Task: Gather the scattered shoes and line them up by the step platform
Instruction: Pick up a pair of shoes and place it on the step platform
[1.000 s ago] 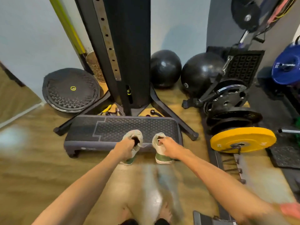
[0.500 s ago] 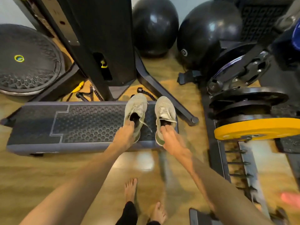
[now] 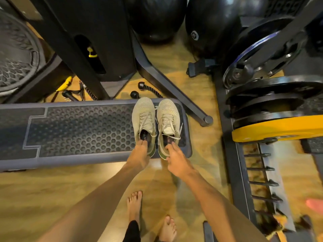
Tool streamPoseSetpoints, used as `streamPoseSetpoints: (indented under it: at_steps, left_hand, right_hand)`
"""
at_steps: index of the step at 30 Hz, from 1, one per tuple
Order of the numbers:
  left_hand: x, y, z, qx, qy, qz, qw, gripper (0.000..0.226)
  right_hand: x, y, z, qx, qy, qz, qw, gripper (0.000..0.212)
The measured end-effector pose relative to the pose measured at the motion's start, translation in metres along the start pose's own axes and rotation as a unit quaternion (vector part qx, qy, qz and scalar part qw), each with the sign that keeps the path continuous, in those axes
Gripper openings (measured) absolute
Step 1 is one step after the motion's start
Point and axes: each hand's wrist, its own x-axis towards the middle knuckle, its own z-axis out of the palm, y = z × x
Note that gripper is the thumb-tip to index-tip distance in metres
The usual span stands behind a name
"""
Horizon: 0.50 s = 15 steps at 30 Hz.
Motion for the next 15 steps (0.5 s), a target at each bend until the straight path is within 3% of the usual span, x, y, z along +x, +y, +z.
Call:
streamPoseSetpoints:
  at_steps: [5,10,15]
  left_hand:
    - [-0.017,0.043,-0.059,0.009,0.02,0.038,0.999,0.015]
    - [-0.057,0.119,-0.162,-0.087,0.043,0.148,0.984,0.036]
    - [-0.137,0.181,-0.25,-0.102,0.043,0.276,0.955,0.049]
  right_hand:
    - [-0.011,-0.026,-0.059,0.084,0.012,0.043,0.995,0.055]
    - [-0.063,-0.075,-0.172,0.153,0.121,0.036,0.98,0.053]
    - [-0.169,-0.117,-0.287,0.164,0.196,0.003,0.967,0.05]
